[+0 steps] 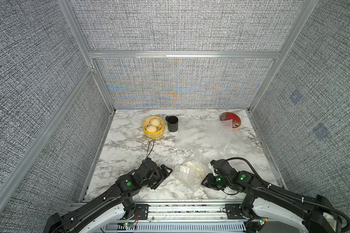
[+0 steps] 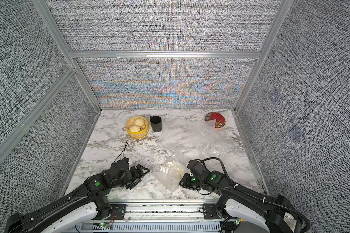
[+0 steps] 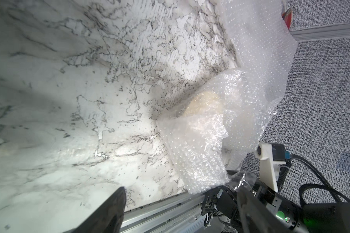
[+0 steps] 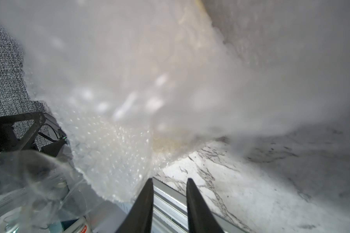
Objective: Unpack dinner plates from bubble wrap
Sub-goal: Unwrap the bubble wrap at the center of the board.
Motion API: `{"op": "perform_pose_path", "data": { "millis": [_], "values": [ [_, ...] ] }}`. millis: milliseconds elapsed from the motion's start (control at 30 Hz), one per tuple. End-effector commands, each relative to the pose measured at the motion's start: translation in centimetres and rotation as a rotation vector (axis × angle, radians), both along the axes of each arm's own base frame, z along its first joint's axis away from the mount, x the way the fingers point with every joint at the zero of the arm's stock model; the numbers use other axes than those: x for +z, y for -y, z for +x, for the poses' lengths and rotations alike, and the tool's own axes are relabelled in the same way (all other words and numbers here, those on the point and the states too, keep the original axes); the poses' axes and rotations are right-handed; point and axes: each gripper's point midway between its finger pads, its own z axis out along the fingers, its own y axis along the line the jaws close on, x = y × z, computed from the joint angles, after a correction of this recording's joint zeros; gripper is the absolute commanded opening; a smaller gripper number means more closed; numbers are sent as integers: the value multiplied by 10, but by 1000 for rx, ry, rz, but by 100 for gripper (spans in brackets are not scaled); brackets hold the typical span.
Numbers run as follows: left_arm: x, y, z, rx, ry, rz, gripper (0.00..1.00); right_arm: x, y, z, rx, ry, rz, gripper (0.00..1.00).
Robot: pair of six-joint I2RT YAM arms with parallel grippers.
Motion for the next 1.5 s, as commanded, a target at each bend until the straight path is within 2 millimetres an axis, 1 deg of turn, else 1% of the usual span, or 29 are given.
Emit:
{"op": "perform_pose_path", "data": {
  "millis": [0, 100, 233, 333, 433, 533, 633, 733, 867, 933, 1033, 1067, 1133, 1167, 1333, 1400, 1467],
  "values": [
    [0, -2, -2, -42, 10, 44, 85, 8, -5, 13, -58, 64, 7, 31],
    [3, 2, -1, -58, 16, 44, 85, 14, -13, 11, -35, 88, 3, 31],
    [6, 4, -1, -78, 21, 51, 85, 16, -21, 7, -8, 105, -8, 32],
    [6, 3, -1, -86, 23, 55, 86, 17, -32, 4, 29, 113, -1, 32],
    [9, 0, -1, -85, 26, 56, 86, 21, -49, 0, 85, 129, 5, 31],
    [14, -6, 0, -80, 34, 51, 86, 21, -69, -8, 162, 130, 0, 31],
    [19, -13, 1, -82, 31, 57, 86, 18, -93, -20, 253, 122, -21, 31],
    [26, -19, 2, -91, 40, 74, 86, 10, -116, -31, 335, 98, -45, 32],
    [30, -24, 1, -102, 36, 92, 86, 15, -142, -35, 444, 90, -38, 33],
    [28, -23, 0, -108, 24, 87, 86, 19, -147, -34, 462, 84, -37, 34],
    [25, -20, -2, -113, 4, 77, 86, 29, -141, -26, 433, 86, -22, 36],
    [24, -20, -3, -116, -2, 75, 86, 32, -136, -22, 419, 89, -24, 39],
    [20, -18, -6, -119, -21, 64, 87, 43, -125, -12, 397, 105, -32, 47],
    [17, -18, -7, -120, -32, 57, 87, 50, -119, -8, 390, 115, -41, 49],
    [-3, -9, -11, -94, -90, -24, 87, 76, -85, 14, 337, 145, -69, 52],
    [-5, -2, -8, -76, -94, -82, 87, 82, -73, 22, 302, 148, -58, 52],
    [-7, 1, -6, -66, -92, -103, 87, 86, -62, 29, 271, 152, -50, 52]
  ]
}}
